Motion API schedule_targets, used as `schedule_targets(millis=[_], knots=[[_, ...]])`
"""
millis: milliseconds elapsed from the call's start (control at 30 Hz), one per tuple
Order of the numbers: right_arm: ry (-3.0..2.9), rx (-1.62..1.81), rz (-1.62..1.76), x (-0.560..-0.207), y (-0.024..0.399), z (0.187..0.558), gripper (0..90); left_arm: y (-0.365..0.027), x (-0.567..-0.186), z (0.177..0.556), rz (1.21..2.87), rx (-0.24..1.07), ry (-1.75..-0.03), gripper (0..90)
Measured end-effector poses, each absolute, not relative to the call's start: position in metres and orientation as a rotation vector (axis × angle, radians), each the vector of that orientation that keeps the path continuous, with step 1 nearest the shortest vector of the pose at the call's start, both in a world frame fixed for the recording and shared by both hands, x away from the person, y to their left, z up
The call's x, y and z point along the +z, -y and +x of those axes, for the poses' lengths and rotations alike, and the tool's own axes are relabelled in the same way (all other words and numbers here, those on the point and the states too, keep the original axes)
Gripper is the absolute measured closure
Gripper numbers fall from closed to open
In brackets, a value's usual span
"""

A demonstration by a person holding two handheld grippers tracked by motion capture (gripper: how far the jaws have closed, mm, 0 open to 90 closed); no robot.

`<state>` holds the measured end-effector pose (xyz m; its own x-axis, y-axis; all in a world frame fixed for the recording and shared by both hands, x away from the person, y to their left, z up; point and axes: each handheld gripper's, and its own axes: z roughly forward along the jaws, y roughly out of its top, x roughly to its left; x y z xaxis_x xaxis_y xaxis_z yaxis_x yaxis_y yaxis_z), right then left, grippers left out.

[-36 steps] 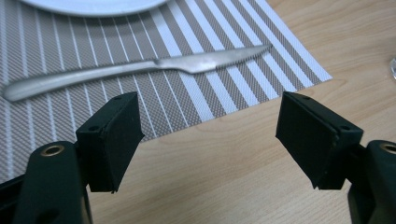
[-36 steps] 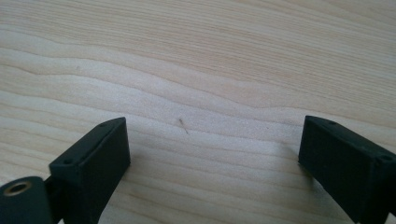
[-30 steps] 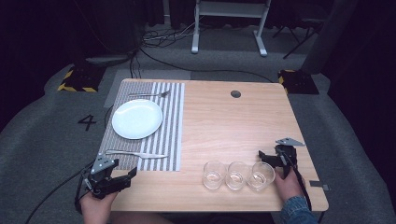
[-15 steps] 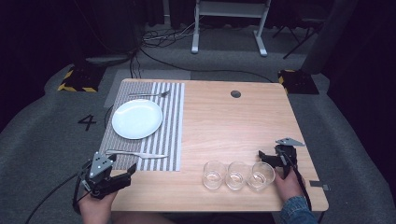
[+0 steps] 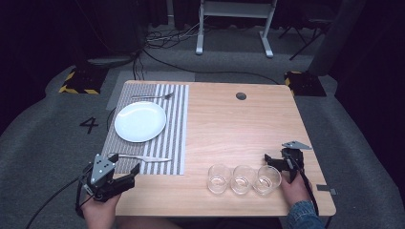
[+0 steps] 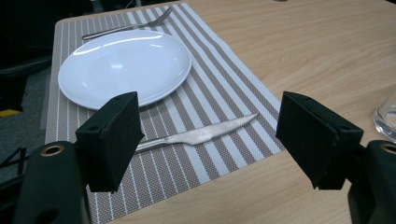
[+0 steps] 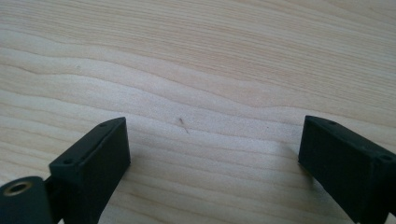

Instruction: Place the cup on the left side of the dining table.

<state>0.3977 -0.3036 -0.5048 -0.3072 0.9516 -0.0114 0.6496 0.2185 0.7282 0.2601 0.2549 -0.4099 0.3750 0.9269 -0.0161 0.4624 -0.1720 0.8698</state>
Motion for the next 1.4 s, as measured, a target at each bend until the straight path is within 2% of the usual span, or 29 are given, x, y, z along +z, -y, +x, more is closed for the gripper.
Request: schedule_targets(millis=[233,900,1400], knots=[[-2.037,0.871,1.476,-0.505,0.304,0.398,8.8,-0.25,-0.406,0.262,1.758,0.736,-1.194,21.9],[-2.041,0.871,1.471,-0.505,0.304,0.399,8.8,-0.211,-0.396,0.288,1.848,0.648,-1.072,21.4],[-2.04,0.871,1.471,-0.505,0.304,0.398,8.8,-0.166,-0.391,0.306,1.946,0.578,-0.922,20.7]])
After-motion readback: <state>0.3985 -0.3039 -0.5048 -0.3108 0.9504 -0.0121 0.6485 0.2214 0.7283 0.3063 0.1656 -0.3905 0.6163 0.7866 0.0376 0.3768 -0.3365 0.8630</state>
